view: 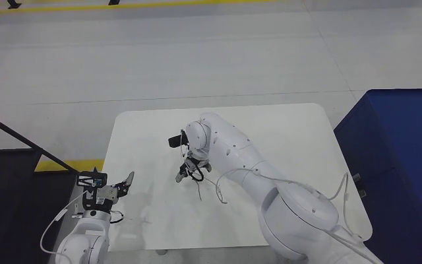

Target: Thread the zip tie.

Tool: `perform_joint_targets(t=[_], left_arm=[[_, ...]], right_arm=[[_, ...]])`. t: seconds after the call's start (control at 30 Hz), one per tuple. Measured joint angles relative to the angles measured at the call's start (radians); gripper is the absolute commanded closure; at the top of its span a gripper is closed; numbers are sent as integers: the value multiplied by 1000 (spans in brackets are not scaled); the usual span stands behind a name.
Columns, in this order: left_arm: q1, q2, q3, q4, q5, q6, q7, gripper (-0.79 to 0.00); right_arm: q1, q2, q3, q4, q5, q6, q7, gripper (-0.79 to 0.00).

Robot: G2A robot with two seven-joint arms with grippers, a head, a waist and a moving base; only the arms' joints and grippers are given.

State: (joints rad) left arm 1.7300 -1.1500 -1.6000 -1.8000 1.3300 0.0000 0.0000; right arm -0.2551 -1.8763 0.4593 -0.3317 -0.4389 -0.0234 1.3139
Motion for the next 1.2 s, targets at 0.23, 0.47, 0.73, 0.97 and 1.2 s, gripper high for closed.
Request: perform_joint_targets(t=[0.23,0.47,0.73,0.97,1.2], left_arm=[[0,0,0,0,0,0,0,-785],[0,0,0,0,0,0,0,-785],[0,0,0,0,0,0,0,-785],[0,0,0,0,0,0,0,-785],[0,0,0,0,0,0,0,-785]], right_arm=[[-37,-3,-45,-40,-94,-113,23,-289],[-41,-10,-65,-23,-148,-221,-6,-191],[-27,-20,-57,18,-161,-267,-61,-188],[-27,-35,-47,52,-143,-320,-70,-191],[-21,-49,-41,83,-146,-330,-109,-197]])
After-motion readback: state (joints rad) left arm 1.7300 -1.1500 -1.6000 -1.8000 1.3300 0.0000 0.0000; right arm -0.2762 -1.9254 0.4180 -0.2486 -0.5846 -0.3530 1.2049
